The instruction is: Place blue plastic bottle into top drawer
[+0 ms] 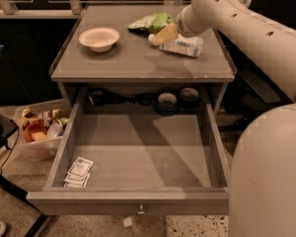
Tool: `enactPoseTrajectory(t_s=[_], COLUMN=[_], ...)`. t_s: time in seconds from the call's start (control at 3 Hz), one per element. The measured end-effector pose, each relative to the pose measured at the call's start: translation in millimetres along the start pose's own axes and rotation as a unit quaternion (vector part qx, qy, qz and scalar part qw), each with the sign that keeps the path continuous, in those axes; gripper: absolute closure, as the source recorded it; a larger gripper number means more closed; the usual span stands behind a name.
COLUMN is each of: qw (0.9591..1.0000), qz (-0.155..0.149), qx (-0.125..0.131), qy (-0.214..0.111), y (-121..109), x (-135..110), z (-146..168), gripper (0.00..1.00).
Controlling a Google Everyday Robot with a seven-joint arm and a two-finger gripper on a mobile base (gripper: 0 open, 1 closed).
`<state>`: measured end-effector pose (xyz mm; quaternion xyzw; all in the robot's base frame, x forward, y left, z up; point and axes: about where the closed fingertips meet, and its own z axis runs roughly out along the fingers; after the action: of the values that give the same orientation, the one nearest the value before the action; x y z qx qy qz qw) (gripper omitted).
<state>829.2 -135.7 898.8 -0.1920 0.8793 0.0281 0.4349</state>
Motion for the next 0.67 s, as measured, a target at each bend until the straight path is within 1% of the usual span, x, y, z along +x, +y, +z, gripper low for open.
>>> enactPoseTrajectory(t_s=[0.33,0.67], qw=[0.9997,0.9991], qz=[0.018,0.021], qx=[-0.007,-0.026], qy=[0.013,0.028], y=[-3.5,-1.4], x=[10.2,20.9], z=[25.6,45.5], gripper=[0.0,0.0])
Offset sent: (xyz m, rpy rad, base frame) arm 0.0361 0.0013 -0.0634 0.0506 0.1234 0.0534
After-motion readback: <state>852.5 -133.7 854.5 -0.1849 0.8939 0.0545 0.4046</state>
